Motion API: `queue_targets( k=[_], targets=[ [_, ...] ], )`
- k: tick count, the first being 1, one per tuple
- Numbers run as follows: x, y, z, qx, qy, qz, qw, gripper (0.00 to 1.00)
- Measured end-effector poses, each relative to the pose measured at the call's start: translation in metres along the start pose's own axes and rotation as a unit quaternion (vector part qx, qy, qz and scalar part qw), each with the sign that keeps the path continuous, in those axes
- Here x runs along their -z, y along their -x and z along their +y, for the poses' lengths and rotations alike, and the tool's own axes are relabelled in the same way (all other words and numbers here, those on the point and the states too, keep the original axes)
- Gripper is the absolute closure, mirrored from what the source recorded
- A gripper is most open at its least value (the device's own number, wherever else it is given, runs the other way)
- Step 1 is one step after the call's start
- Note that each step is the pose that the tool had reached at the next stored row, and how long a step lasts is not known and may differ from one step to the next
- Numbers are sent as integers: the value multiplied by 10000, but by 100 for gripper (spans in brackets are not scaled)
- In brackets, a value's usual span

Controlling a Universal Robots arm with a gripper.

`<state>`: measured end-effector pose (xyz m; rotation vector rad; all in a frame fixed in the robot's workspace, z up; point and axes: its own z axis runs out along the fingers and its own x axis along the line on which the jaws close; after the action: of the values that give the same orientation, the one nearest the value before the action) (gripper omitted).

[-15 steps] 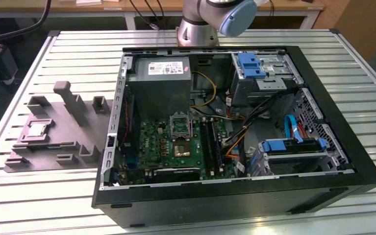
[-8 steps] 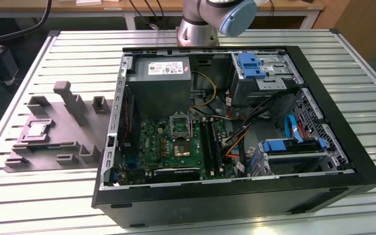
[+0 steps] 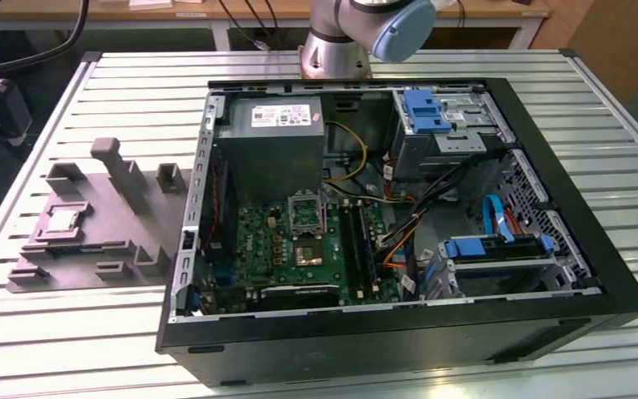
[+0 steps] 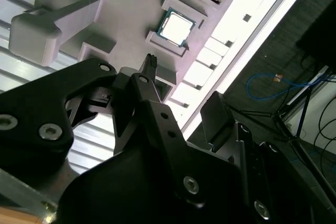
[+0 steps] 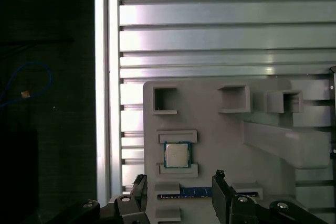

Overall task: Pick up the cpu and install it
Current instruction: 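Pick up the cpu and move it towards the insertion slot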

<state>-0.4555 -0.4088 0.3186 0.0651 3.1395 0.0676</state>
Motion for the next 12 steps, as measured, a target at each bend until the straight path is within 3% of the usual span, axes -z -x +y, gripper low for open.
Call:
queue_targets(
  k=[12],
  targets=[
    [-85,0,-7,0,0,8,10000,40]
  ],
)
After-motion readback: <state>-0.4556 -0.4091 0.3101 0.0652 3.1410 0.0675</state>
